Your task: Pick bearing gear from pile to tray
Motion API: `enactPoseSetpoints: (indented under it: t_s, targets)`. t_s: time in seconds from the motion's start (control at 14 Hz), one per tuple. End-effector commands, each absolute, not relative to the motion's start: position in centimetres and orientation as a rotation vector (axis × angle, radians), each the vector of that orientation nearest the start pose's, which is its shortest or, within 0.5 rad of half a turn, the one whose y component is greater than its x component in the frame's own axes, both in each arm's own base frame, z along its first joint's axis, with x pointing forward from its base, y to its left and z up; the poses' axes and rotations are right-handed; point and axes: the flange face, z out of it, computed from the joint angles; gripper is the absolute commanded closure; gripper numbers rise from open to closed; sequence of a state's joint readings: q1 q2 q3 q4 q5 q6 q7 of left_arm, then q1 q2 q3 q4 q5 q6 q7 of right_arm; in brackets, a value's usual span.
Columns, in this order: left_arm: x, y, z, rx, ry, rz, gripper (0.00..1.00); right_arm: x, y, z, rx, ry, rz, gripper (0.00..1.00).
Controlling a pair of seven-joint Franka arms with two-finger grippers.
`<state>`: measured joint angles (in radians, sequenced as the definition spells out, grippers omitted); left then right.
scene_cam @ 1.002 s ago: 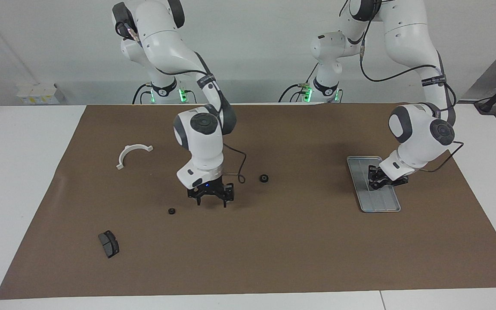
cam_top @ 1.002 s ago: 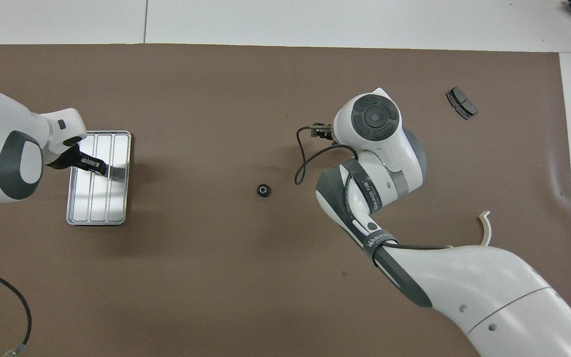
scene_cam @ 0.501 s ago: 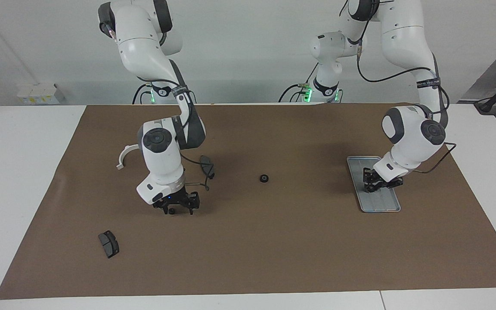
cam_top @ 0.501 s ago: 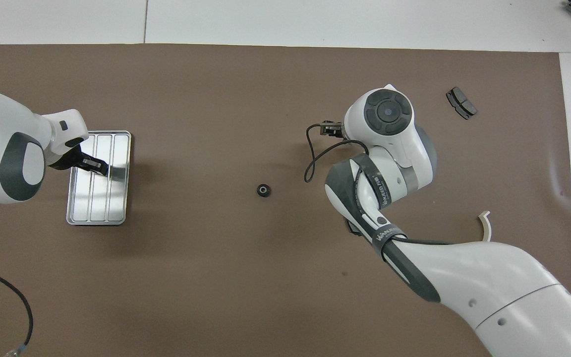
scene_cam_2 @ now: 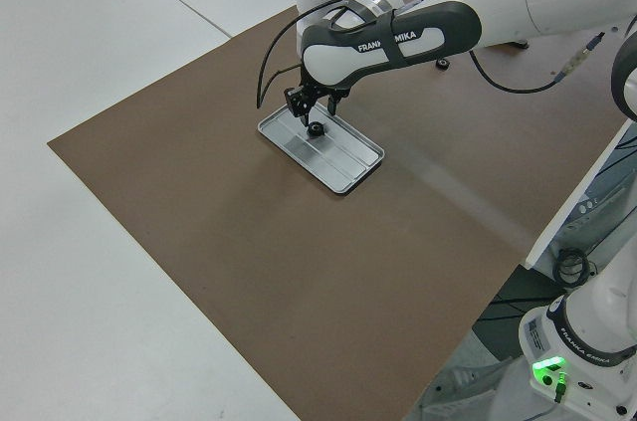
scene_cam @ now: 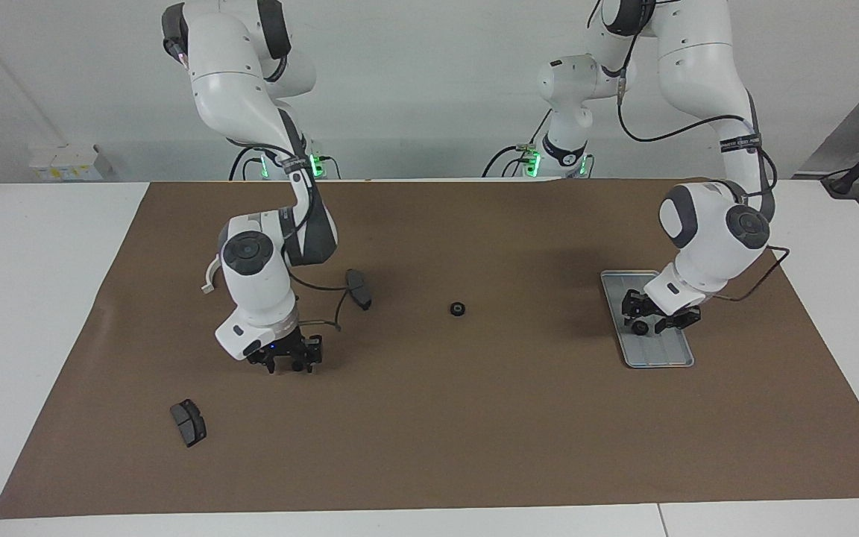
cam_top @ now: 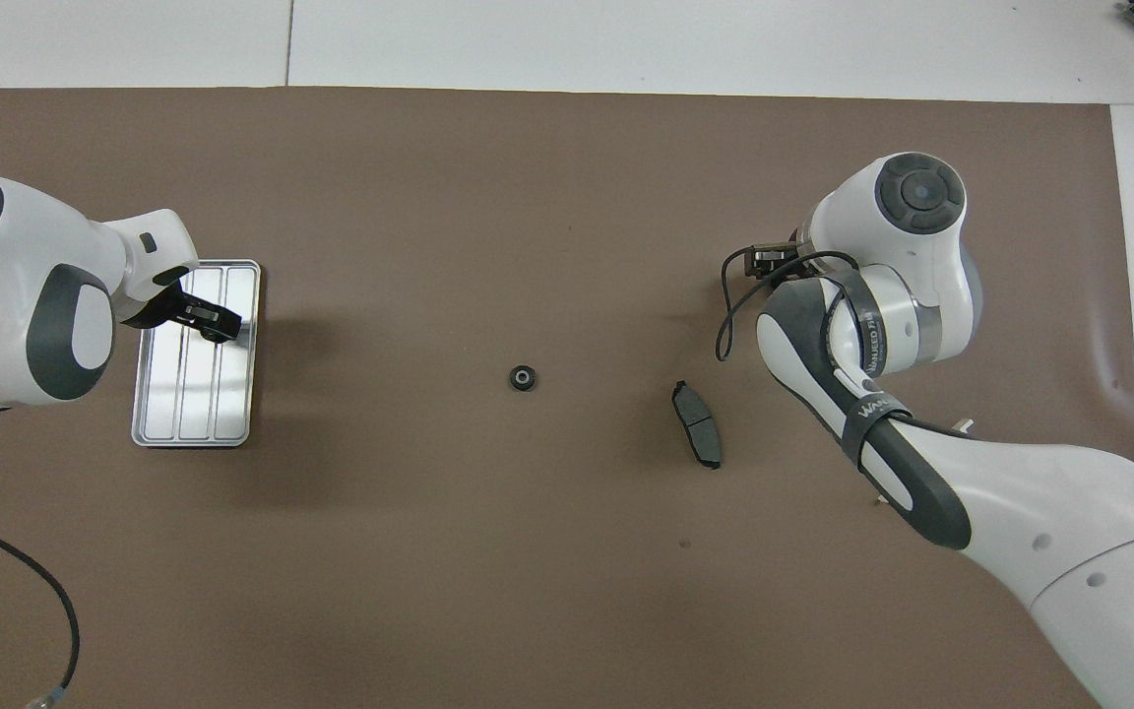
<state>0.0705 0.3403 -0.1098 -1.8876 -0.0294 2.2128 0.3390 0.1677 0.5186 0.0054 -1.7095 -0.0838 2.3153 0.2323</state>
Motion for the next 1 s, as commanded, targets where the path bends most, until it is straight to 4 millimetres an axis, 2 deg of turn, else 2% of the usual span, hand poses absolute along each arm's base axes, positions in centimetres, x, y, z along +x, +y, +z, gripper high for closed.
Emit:
enactPoseSetpoints:
  t_s: [0.0,0.21,0.29,0.64,0.86,0.93]
  targets:
    - [62.0,-5.3,34.1,-3.159,0.489,-0.019,0.34,66.3,11.5,29.7,-3.162,-0.011,-0.139,0.40]
    - [61.4,-10.2,34.1,-3.179,0.351,-0.010,0.35,66.1,11.5,29.5,-3.162,-0.008,-0.131,0.48]
    - [61.0,-12.6,34.2,-3.184,0.307,-0.008,0.35,66.1,11.6,29.5,-3.161,-0.005,-0.131,0.49]
    - [58.3,-22.4,34.5,-3.210,0.081,-0.019,0.41,66.1,11.7,29.6,-3.144,0.014,-0.130,0.52]
    - [56.7,-28.7,34.3,-3.249,-0.081,-0.117,0.42,66.2,11.8,29.6,-3.143,0.012,-0.134,0.53]
    - [56.1,-30.8,34.0,-3.269,-0.134,-0.165,0.43,66.2,11.8,29.6,-3.143,0.014,-0.134,0.57]
